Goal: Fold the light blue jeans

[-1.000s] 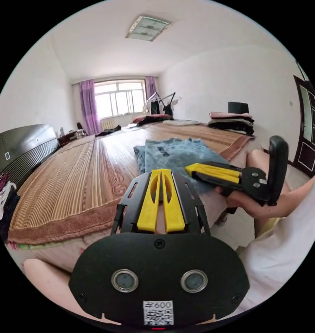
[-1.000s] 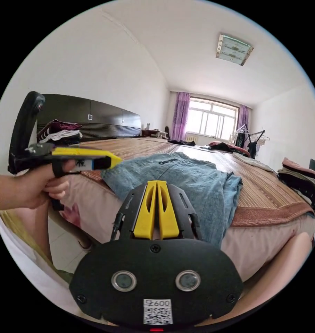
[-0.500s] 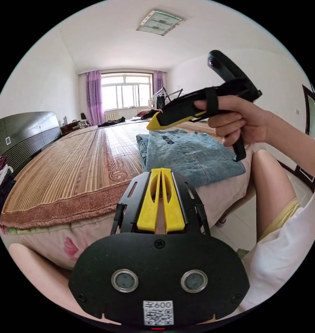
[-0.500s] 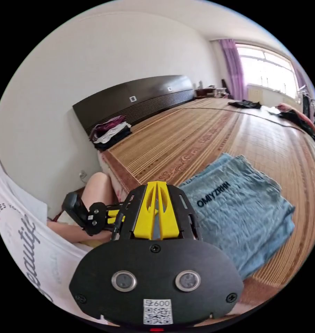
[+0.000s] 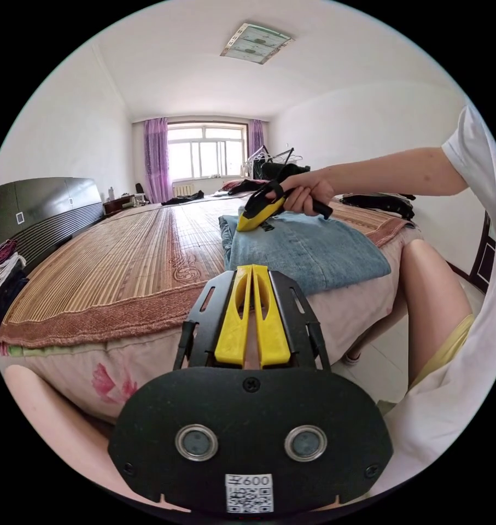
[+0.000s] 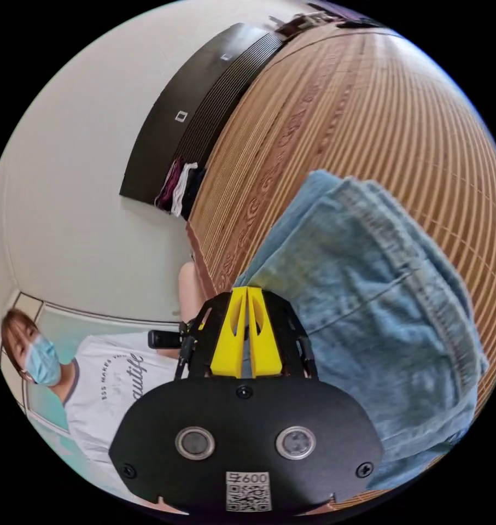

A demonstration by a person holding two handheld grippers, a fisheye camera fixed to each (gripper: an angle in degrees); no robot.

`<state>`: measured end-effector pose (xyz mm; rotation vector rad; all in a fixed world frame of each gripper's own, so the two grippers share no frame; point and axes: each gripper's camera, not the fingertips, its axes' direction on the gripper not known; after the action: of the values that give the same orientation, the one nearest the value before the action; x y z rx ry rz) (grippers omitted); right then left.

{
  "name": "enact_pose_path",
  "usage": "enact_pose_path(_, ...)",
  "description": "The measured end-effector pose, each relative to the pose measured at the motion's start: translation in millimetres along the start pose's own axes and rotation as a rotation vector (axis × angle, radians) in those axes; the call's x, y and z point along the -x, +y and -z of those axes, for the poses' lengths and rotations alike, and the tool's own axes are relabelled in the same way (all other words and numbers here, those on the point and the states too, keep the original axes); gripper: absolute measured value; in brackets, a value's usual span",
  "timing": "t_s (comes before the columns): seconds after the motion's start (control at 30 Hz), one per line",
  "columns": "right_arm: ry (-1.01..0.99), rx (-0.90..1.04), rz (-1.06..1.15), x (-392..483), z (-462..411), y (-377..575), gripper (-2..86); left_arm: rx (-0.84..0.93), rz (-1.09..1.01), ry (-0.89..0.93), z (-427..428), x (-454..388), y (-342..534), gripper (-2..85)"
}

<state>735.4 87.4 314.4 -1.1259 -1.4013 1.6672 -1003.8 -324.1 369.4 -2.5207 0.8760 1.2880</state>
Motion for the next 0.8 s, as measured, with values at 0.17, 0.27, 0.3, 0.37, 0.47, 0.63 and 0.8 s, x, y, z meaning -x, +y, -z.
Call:
enact_pose_path(0.17,0.081,-0.196,-0.072,93,43,-51,-0.8,-0.007,-0.004,-0.008,1,4,-1,0.3)
enact_pose_path(0.27,0.272,-0.457,-0.169,154,75,-43,-0.8,-0.005,-0.005,-0.01,0,6,-2,0.3)
enact_pose_path(0.3,0.335,-0.519,-0.182,171,81,-35,-0.8,-0.006,-0.009,-0.012,0,6,-2,0.3)
enact_pose_path(0.37,0.362,-0.661,-0.072,249,88,-2,-0.9,-0.006,-0.03,-0.025,0,5,-2,0.3)
enact_pose_path(0.47,0.191,-0.571,0.081,333,70,28,-0.9,0.005,-0.02,-0.022,0,8,-6,0.3)
enact_pose_path(0.63,0.114,-0.255,0.22,461,-17,99,-0.9,0.072,-0.095,-0.054,7,0,-45,0.4)
enact_pose_path(0.8,0.008,-0.123,0.316,575,-119,158,-0.8,-0.131,-0.171,0.177,20,-31,-68,0.5)
